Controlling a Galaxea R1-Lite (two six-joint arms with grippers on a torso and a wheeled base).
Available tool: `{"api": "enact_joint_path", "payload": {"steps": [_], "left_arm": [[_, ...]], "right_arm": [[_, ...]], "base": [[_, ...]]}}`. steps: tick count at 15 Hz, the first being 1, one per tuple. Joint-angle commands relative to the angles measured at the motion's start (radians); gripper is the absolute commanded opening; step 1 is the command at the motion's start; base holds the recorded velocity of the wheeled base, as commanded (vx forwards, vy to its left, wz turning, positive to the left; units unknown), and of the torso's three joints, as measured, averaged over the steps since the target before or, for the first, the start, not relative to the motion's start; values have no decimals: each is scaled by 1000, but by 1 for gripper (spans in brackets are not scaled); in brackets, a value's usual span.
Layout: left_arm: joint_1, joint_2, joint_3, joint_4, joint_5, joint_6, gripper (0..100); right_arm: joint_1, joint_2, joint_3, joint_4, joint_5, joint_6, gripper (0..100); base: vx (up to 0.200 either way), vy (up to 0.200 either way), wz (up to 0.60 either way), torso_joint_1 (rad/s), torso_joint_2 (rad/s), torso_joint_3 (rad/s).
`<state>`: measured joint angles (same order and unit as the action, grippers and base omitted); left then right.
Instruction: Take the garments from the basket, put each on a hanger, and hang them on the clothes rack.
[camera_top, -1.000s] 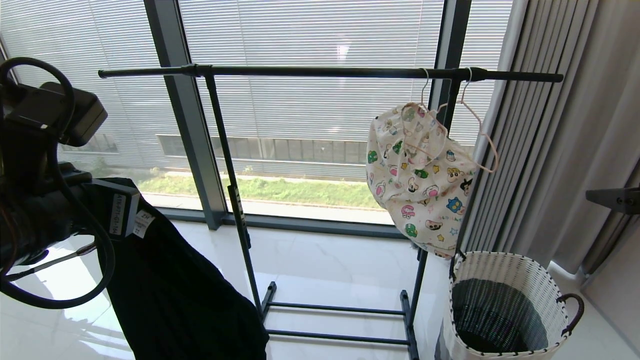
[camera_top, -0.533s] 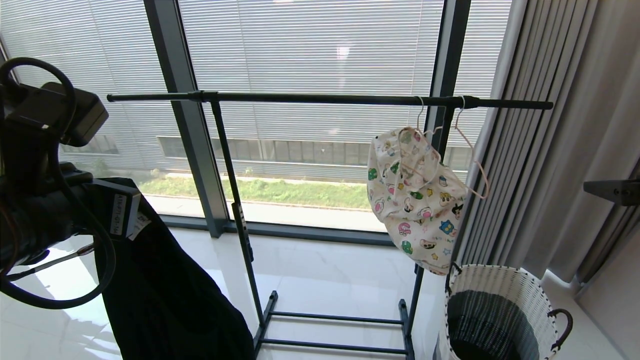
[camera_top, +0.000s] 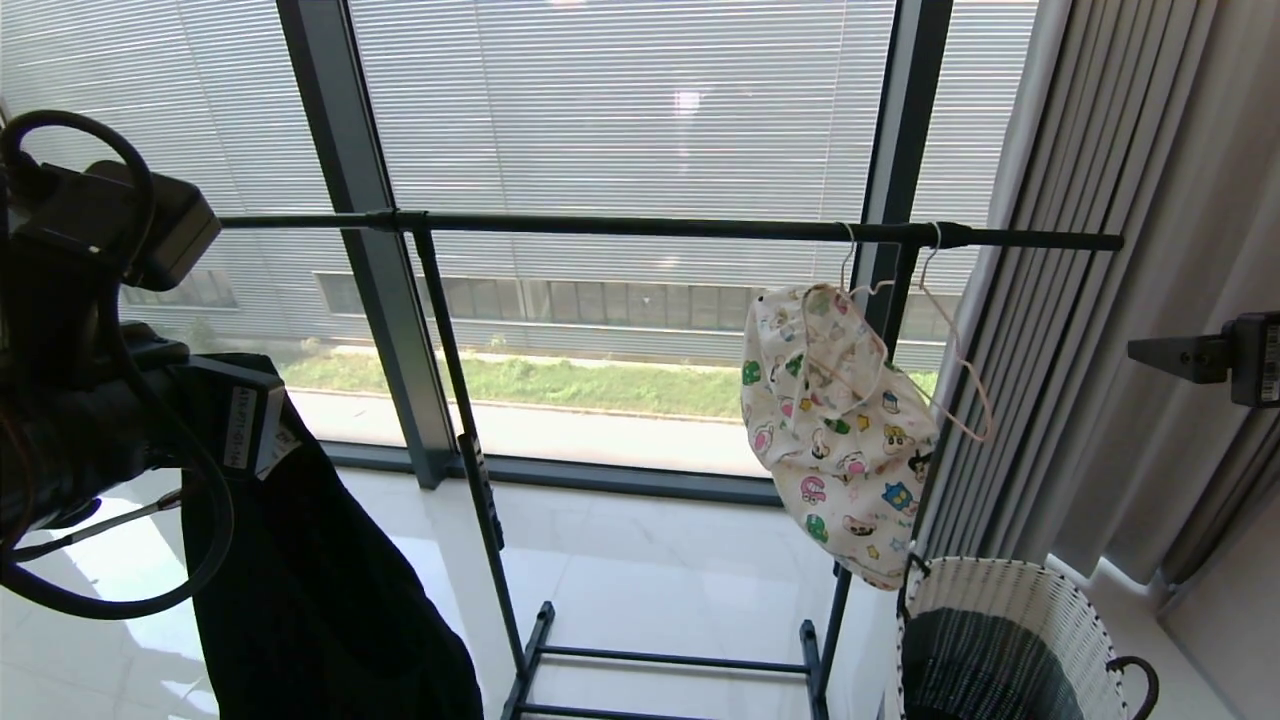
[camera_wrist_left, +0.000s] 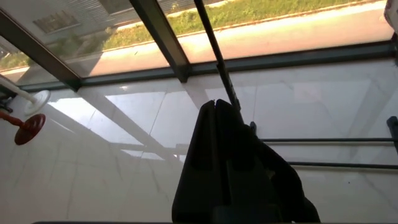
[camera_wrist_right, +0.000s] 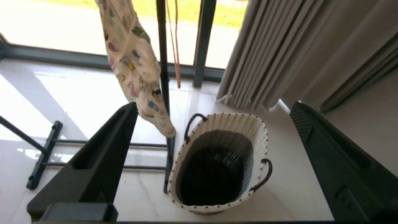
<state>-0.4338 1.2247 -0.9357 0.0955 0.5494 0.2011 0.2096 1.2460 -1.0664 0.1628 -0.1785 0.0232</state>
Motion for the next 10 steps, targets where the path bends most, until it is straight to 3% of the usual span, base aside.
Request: {"api": "enact_joint_path", "payload": {"steps": [1, 3, 10], "left_arm": [[-2, 3, 0, 0, 0, 0, 0], [-5, 3, 0, 0, 0, 0, 0], [-9, 13, -2, 0, -2, -2, 0]], "right_arm": [[-19, 27, -3, -2, 36, -17, 100], [-33, 35, -3, -2, 77, -37, 100], [-44, 168, -4, -45, 85, -45, 100]], "base": [[200, 0, 0, 27, 2, -12], [200, 0, 0, 7, -2, -2], [200, 0, 0, 4, 3, 2]]}}
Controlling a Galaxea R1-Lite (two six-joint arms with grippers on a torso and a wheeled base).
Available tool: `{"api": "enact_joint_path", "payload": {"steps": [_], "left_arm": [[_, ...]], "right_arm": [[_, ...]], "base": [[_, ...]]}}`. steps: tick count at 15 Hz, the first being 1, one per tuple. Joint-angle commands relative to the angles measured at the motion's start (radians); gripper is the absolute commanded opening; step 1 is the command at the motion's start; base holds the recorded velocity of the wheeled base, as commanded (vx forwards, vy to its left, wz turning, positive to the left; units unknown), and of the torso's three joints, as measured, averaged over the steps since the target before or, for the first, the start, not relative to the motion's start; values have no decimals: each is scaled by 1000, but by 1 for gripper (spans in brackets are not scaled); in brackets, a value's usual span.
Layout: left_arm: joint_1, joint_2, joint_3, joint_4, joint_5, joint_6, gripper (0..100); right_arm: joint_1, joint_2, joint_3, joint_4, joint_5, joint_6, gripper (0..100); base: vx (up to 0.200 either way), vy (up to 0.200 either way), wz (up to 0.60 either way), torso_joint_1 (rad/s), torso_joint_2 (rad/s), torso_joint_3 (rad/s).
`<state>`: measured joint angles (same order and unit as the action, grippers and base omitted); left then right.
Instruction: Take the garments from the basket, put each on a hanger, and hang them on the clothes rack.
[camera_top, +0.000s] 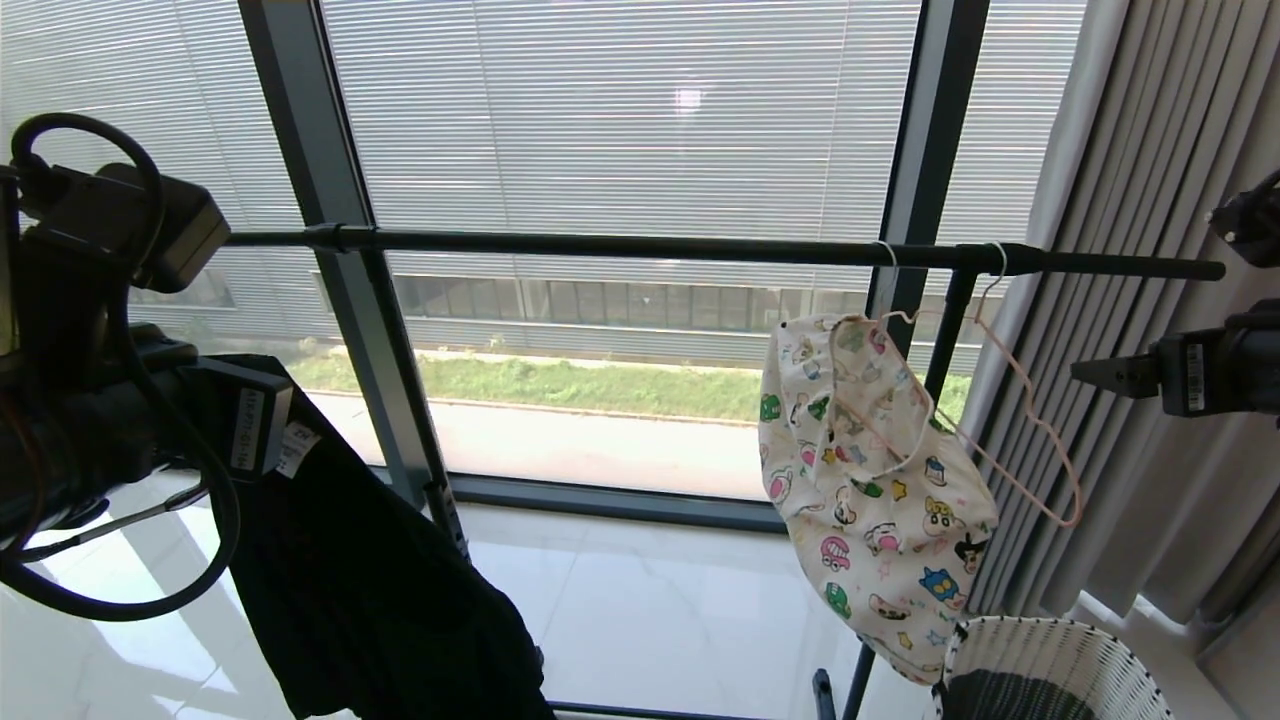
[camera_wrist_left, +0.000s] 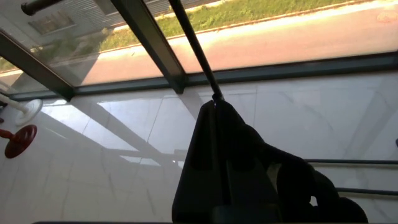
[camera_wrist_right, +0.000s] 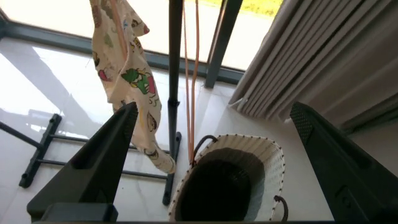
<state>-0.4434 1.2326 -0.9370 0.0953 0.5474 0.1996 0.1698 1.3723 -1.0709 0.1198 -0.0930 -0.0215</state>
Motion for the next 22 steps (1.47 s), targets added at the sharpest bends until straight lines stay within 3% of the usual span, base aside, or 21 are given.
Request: {"api": "enact_joint_path", "payload": {"steps": [1, 6, 10, 18, 19, 22], "left_arm": [[0, 5, 0, 0, 0, 0, 0], [2, 4, 3, 0, 0, -3, 0], [2, 5, 4, 0, 0, -3, 0], [0, 5, 7, 0, 0, -3, 0], [0, 5, 7, 0, 0, -3, 0], [0, 4, 7, 0, 0, -3, 0]], "right_arm": [[-7, 53, 0, -3, 2, 0, 100], [-56, 203, 3, -77, 84, 0, 100], [-90, 326, 2, -184, 93, -2, 100], [-88, 396, -4, -233, 110, -5, 100], [-88, 396, -3, -233, 110, -12, 0], [-88, 396, -3, -233, 113, -43, 0]], "base": [[200, 0, 0, 7, 2, 2], [0, 0, 0, 0, 0, 0], [0, 0, 0, 0, 0, 0], [0, 0, 0, 0, 0, 0], [0, 0, 0, 0, 0, 0], [0, 0, 0, 0, 0, 0]]}}
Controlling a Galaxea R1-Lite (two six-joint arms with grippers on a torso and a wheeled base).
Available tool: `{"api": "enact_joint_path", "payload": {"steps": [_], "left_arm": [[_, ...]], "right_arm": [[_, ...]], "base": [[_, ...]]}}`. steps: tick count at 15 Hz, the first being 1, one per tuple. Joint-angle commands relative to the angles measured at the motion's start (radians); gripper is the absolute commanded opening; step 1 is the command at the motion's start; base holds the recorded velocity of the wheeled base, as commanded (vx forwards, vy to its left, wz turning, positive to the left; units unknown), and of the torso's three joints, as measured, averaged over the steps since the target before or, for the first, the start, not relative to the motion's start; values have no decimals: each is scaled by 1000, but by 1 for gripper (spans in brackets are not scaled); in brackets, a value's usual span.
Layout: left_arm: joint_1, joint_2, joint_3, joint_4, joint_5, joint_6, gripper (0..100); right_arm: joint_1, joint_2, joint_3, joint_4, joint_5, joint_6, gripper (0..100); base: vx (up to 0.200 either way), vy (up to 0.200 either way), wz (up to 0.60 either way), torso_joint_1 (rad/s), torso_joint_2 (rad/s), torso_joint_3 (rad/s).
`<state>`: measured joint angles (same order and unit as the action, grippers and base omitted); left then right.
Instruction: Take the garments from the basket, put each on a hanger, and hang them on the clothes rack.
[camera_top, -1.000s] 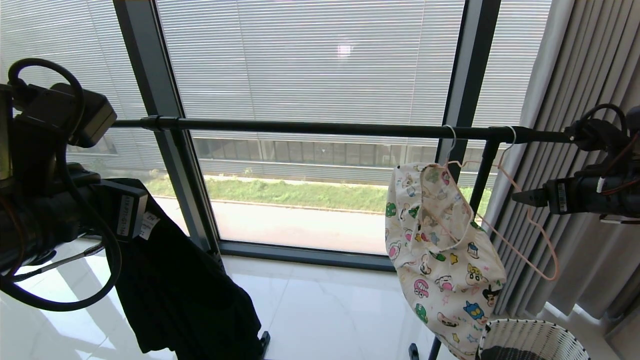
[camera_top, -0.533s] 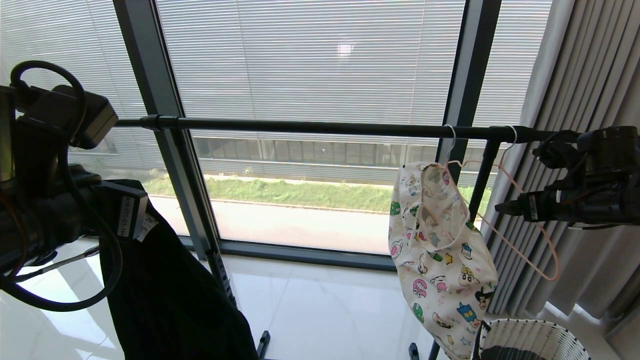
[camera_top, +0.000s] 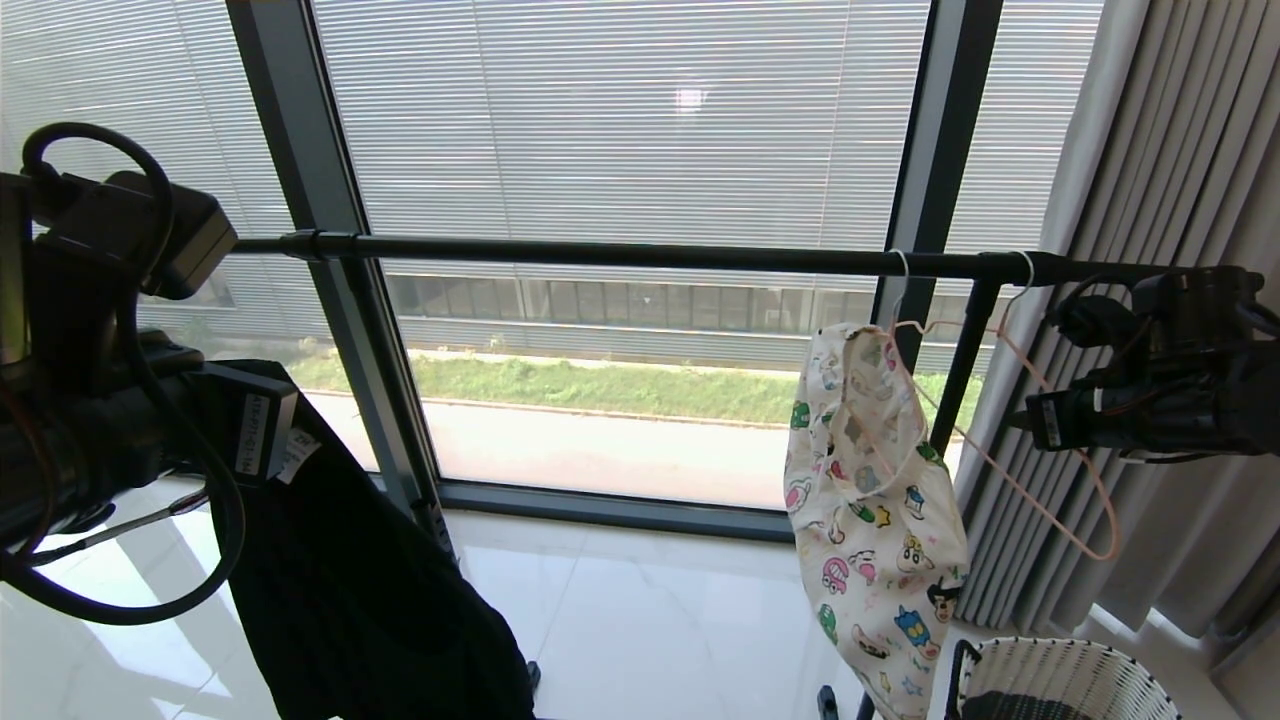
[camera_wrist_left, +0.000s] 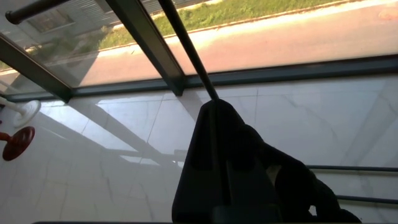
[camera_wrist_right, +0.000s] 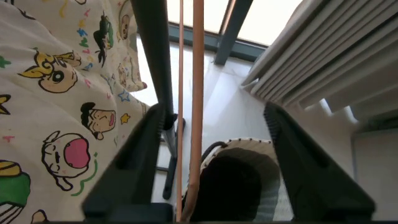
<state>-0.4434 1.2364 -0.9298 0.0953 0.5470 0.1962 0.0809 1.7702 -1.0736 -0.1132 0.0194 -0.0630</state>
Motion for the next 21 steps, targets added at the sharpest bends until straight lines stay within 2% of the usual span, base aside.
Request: {"api": "enact_joint_path", "payload": {"steps": [1, 5, 9, 13, 15, 21], "left_arm": [[0, -2, 0, 0, 1, 0, 0], [2, -5, 0, 0, 1, 0, 0], [0, -9, 8, 0, 1, 0, 0], [0, -20, 6, 0, 1, -1, 0], [0, -32, 6, -6, 2, 0, 0], [2, -75, 29, -14, 2, 5, 0]], "right_arm": [[2, -2, 0, 0, 1, -1, 0], [0, -9, 8, -28, -9, 2, 0], [2, -46, 63, -137, -18, 2, 0], [0, -107, 156, -263, -98, 11, 0], [0, -153, 207, -276, -130, 29, 0], [0, -316, 327, -275, -137, 34, 0]], "base": [[0, 0, 0, 0, 0, 0], [0, 0, 0, 0, 0, 0], [0, 0, 0, 0, 0, 0], [0, 0, 0, 0, 0, 0], [0, 0, 0, 0, 0, 0], [0, 0, 0, 0, 0, 0]]}}
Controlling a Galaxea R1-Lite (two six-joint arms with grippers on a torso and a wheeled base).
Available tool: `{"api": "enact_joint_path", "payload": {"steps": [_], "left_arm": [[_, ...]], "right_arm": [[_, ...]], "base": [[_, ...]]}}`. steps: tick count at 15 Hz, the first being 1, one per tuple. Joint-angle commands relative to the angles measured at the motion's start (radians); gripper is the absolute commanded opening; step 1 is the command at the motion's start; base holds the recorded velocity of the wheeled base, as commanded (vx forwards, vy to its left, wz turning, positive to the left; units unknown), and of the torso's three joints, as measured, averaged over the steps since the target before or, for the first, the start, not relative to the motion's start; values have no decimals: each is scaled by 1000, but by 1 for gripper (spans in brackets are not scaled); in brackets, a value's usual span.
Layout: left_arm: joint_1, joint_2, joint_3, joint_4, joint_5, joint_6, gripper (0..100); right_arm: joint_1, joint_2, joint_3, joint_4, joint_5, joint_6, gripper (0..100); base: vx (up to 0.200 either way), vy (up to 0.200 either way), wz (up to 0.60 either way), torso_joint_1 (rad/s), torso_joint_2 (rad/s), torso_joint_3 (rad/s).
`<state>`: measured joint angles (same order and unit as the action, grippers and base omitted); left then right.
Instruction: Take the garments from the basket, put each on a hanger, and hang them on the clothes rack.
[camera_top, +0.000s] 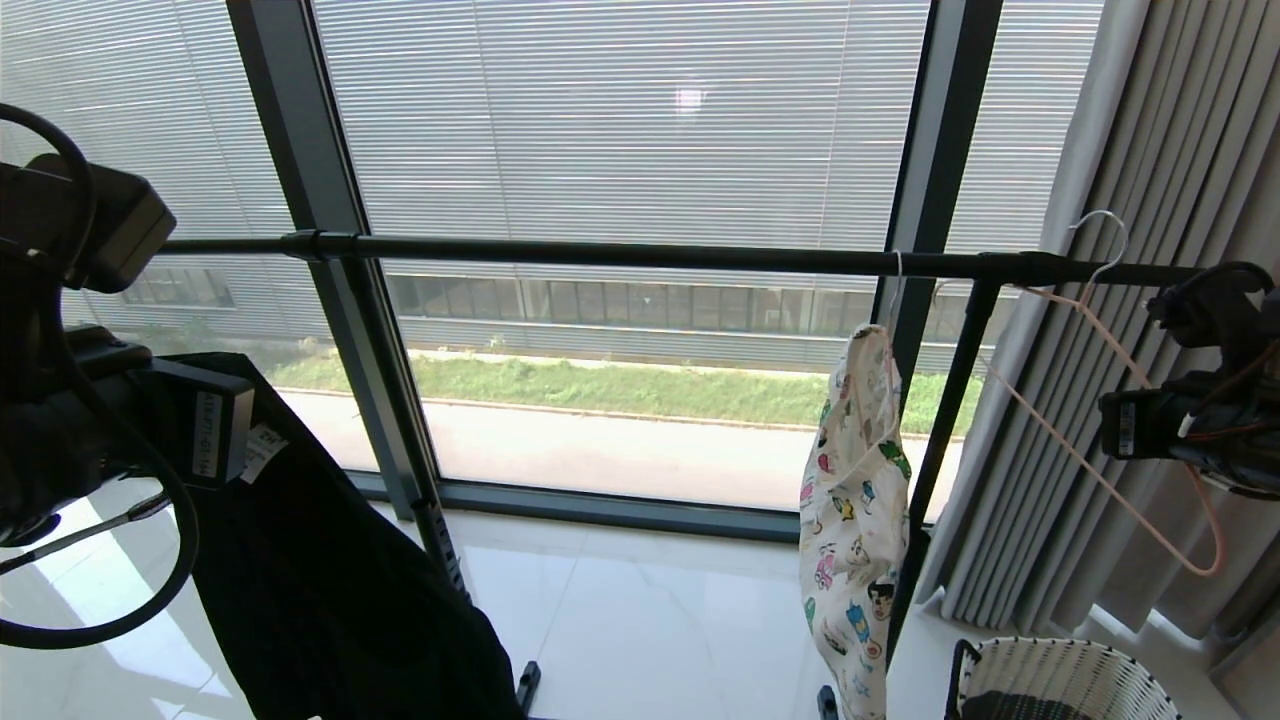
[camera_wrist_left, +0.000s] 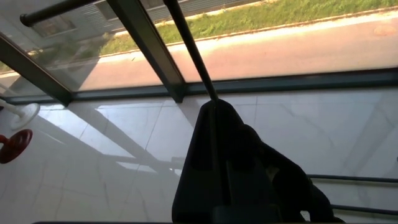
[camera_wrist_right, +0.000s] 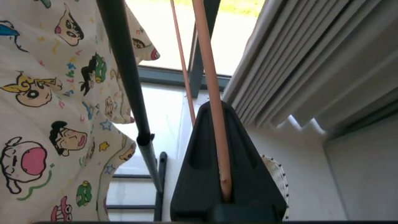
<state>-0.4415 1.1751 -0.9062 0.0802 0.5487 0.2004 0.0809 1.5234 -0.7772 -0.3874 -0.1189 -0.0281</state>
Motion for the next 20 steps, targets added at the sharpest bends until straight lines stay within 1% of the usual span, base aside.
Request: {"api": "enact_joint_path", "payload": {"steps": [1, 3, 4, 5, 8, 10, 11, 12, 13, 16, 18, 19, 20], "left_arm": [[0, -18, 7, 1, 2, 1, 0], [0, -28, 7, 1, 2, 2, 0], [0, -29, 7, 1, 2, 2, 0], [0, -31, 10, 1, 2, 2, 0], [0, -31, 9, 1, 2, 4, 0], [0, -31, 9, 1, 2, 8, 0], [0, -31, 9, 1, 2, 11, 0], [-2, -31, 10, 1, 2, 20, 0], [-6, -31, 10, 1, 2, 25, 0], [-29, -31, 12, 1, 2, 27, 0], [-45, -31, 16, 1, 2, 27, 0], [-75, -37, 24, 1, 2, 27, 0], [-105, -37, 27, 1, 2, 27, 0]], "right_arm": [[0, -101, 59, 1, 1, -3, 0], [0, -167, 128, 4, 1, -4, 0], [0, -183, 144, 4, 1, -4, 0], [0, -227, 193, 5, 2, -6, 0], [2, -316, 260, 39, 2, -7, 0], [5, -382, 271, 111, 10, -9, 0], [7, -396, 271, 128, 12, -9, 0], [23, -436, 271, 171, 13, -9, 0], [28, -454, 269, 190, 16, -9, 0], [36, -485, 266, 217, 56, -9, 0], [56, -500, 265, 228, 79, -9, 0], [92, -516, 263, 231, 130, -4, 0], [114, -517, 259, 231, 163, -4, 0]], "base": [[-200, 0, 0, -7, 2, 2], [-200, 0, 0, 14, 5, -7], [-200, 0, 0, 2, 2, 7], [-200, 0, 0, -12, 2, 2], [-200, 0, 0, -1, -4, 2], [-200, 0, 0, 0, 0, 5], [-200, 0, 0, 2, 2, 2], [-200, 0, 0, 2, -2, 2], [-200, 0, 0, 2, 2, 2], [-200, 0, 0, 5, 1, 5], [-200, 0, 0, 7, 2, 0], [0, 0, 0, 0, 0, 0], [0, 0, 0, 0, 0, 0]]}}
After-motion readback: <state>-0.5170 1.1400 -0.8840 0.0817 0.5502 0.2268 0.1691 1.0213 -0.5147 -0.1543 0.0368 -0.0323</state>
